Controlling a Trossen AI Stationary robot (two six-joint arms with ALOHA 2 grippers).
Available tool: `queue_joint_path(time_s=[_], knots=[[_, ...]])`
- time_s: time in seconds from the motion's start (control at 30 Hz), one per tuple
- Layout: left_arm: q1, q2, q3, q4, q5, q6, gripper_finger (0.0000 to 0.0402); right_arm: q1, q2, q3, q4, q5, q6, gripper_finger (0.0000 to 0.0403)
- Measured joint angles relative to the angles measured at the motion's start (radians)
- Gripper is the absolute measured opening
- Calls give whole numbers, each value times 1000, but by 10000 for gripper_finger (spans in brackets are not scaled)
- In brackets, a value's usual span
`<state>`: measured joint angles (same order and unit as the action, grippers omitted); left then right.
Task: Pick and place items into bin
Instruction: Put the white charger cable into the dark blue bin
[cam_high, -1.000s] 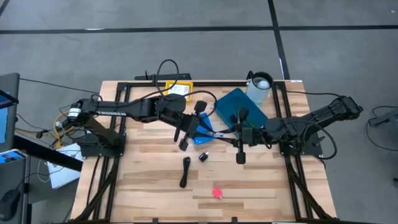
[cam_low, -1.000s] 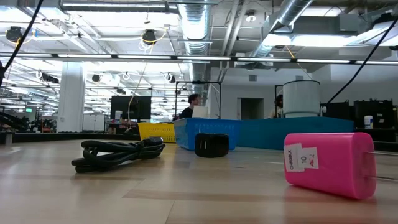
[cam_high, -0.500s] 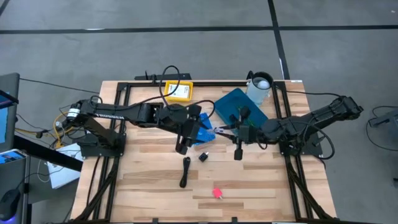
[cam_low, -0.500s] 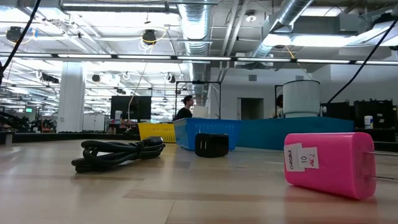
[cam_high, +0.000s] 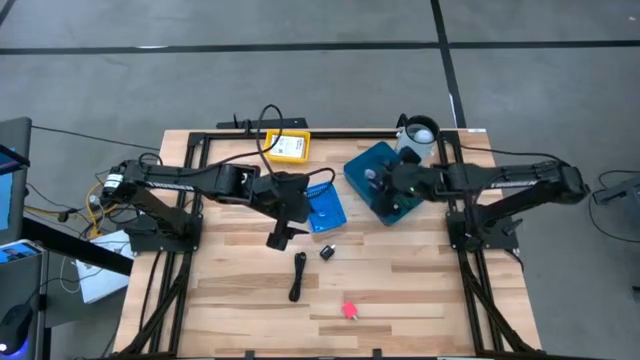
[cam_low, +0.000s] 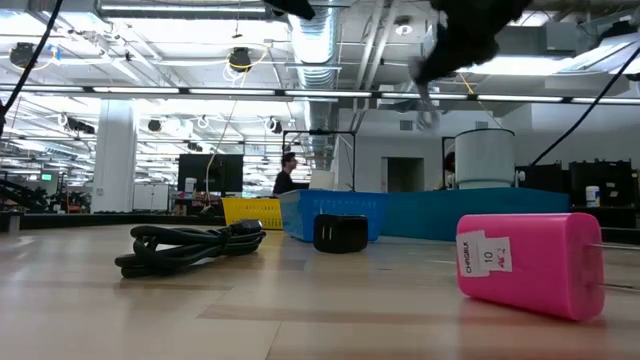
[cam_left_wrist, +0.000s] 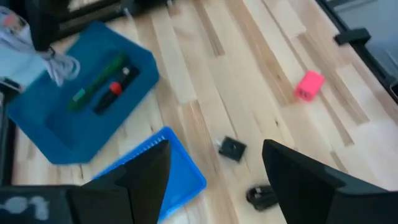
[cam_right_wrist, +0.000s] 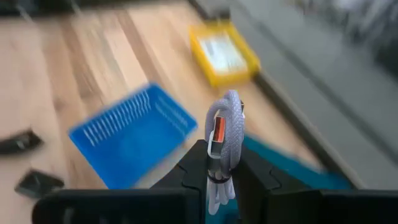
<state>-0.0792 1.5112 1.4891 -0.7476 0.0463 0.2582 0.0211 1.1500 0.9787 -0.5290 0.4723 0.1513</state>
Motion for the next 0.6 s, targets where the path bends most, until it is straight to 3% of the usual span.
queue_joint_path(time_s=[0.27, 0.6], knots=[[0, 0, 0, -60, 1, -37, 245, -164, 20, -1, -242, -183, 132, 43], [0, 5, 0, -57, 29, -37, 245, -193, 80, 0, -245, -210, 147, 78]])
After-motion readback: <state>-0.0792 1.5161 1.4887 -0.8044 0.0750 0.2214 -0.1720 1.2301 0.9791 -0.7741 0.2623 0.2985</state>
